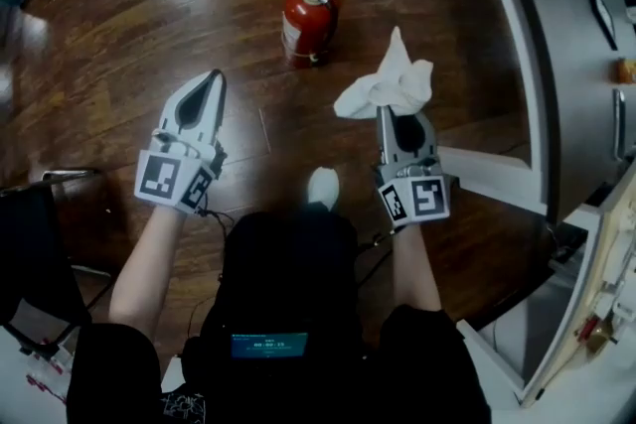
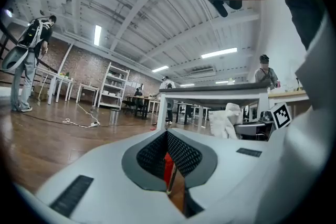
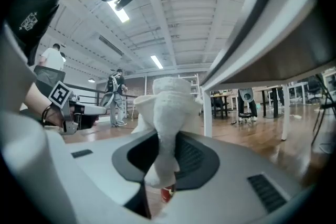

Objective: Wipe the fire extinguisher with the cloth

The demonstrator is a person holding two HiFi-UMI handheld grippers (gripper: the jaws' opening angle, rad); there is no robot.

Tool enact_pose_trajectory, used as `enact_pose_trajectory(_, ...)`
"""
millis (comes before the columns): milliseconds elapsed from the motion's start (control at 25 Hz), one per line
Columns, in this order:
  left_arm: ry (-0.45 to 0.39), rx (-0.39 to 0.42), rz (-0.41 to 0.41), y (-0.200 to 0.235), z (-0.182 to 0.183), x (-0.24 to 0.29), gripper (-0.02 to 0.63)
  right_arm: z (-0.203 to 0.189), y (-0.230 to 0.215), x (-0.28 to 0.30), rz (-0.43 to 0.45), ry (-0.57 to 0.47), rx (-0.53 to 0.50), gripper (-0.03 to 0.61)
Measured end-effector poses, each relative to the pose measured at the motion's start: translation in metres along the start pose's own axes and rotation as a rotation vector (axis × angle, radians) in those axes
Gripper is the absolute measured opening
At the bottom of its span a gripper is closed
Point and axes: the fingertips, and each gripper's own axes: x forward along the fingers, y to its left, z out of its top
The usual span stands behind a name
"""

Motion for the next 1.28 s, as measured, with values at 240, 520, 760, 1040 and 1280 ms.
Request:
enact_pose_trajectory(240, 0.019, -0.035, 0.009, -0.068, 0.168, -0.05, 0.002, 0.158, 0.034, -0.076, -0.03, 0.029, 0.042, 0.097)
enact_pose_trajectory(520, -0.02, -0.019, -0.047, -0.135, 0.356, -0.129, 0.002, 0.345, 0.112, -0.137, -0.067, -0.009, 0.061, 0.097)
enact_pose_trajectory(760, -0.07, -0.007, -0.093, -0.161, 0.45, -0.198, 0.002, 0.446, 0.18, -0.187, -0.086, -0.066, 0.062, 0.098)
enact_pose_trajectory(1040, -0.079, 0.023, -0.119, -0.191, 0.467, -0.237, 0.002, 0.473, 0.22, -0.219, -0.098, -0.082, 0.052, 0.098)
enact_pose_trajectory(1280, -0.08, 0.023, -0.116, -0.211, 0.468, -0.241, 0.002, 0.482, 0.217, -0.226, -0.087, -0.089, 0.099, 0.097)
